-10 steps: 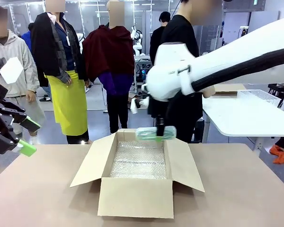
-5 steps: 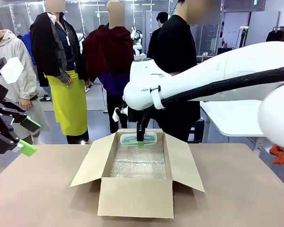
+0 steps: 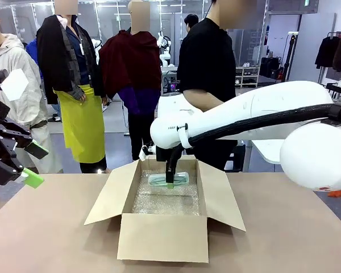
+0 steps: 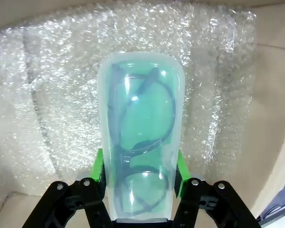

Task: Pack the glasses set securely to prepare it for shipping.
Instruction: Place the Glasses case inside the Package Box.

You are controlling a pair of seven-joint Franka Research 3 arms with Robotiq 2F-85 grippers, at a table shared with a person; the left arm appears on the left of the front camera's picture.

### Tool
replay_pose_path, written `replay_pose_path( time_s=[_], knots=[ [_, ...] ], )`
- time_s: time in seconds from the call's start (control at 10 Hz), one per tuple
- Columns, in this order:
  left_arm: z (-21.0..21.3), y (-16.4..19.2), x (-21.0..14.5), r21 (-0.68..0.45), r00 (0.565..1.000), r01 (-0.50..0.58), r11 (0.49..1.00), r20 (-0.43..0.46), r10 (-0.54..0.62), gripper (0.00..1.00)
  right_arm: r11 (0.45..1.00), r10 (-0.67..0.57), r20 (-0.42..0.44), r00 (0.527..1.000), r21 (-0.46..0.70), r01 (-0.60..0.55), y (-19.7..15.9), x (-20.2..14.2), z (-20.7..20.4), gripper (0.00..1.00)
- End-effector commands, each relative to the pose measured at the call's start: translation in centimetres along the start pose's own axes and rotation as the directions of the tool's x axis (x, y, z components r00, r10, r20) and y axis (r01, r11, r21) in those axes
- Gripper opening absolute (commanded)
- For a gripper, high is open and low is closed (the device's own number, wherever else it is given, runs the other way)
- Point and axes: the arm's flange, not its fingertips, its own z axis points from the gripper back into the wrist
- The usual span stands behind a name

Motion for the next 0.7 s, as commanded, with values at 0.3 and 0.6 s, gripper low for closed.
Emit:
replay_pose_path(
  time_s=[0.3,0.6],
  knots=[
    [0.15,0.01,0.00,-0.005,1.000,0.017,1.000,0.007,-0.017,1.00,1.000,-0.025,0.016,1.000,-0.007,0.025,-1.73,-0.32,-0.72,0.71],
    [0.15,0.01,0.00,-0.005,1.000,0.017,1.000,0.007,-0.017,1.00,1.000,-0.025,0.021,0.999,0.000,0.025,-1.76,-0.78,-0.27,1.00]
  ],
)
